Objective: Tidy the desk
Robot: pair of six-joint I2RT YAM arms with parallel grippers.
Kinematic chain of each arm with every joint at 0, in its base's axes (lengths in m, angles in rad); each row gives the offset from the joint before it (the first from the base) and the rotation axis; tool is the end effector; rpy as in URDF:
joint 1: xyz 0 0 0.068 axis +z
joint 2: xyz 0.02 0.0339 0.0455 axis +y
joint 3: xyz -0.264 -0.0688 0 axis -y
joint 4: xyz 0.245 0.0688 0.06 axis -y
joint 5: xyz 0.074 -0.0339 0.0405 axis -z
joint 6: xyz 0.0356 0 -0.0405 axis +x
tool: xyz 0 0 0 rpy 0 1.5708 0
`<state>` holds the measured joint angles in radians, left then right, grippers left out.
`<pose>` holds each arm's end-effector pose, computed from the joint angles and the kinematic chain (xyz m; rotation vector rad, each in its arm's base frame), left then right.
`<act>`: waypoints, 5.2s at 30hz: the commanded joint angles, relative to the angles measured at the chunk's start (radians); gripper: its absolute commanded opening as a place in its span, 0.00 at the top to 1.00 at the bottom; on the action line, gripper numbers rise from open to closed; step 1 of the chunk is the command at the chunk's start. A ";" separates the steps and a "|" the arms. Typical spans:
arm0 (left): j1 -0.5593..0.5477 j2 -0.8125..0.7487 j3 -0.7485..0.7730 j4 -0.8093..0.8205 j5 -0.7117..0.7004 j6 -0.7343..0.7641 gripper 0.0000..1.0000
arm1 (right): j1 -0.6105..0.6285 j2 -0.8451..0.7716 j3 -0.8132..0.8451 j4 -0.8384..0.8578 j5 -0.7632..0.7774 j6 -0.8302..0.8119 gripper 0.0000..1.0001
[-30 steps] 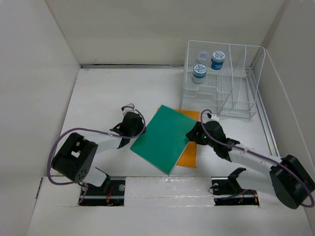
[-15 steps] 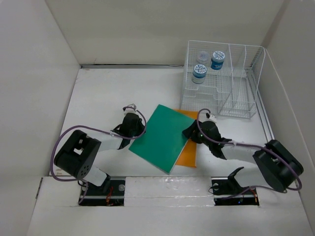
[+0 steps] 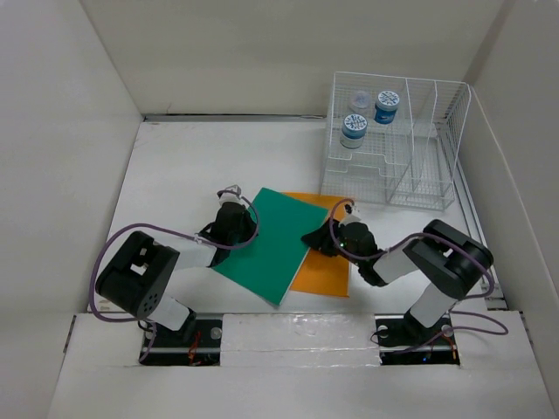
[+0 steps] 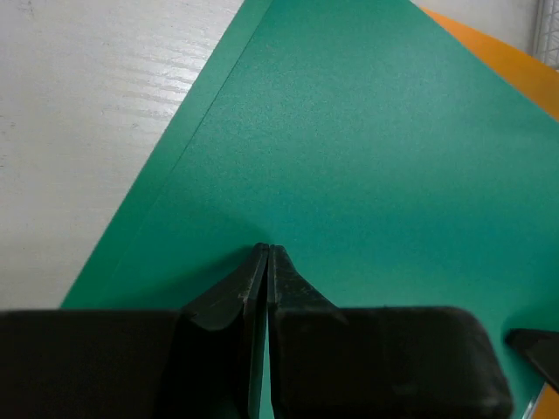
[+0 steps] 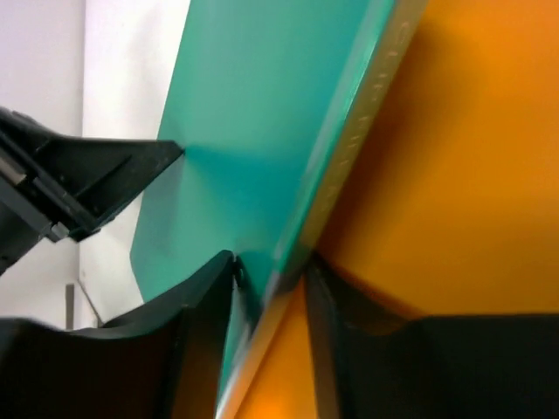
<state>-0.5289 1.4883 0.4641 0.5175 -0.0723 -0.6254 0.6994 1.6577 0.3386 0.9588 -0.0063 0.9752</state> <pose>0.2366 -0.1353 0.1453 -0.1485 2.1326 -0.6217 0.2023 0.1705 0.1155 0.2843 2.0816 1.0842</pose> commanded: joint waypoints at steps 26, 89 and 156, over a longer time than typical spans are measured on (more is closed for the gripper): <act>-0.006 -0.354 0.042 -0.249 0.013 0.009 0.90 | 0.087 -0.180 0.115 0.034 0.046 -0.148 1.00; -0.016 -0.830 0.137 -0.441 0.066 0.004 0.58 | -0.650 -0.401 1.413 -1.052 0.079 -1.156 1.00; -0.016 -0.804 0.130 -0.433 0.097 0.004 0.58 | -0.776 -0.358 0.975 -0.634 0.097 -0.900 1.00</act>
<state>-0.5377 0.6930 0.6003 0.0406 0.0147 -0.6323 -0.0711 1.3075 1.3376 0.1772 0.0963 0.0532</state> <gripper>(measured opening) 0.421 0.229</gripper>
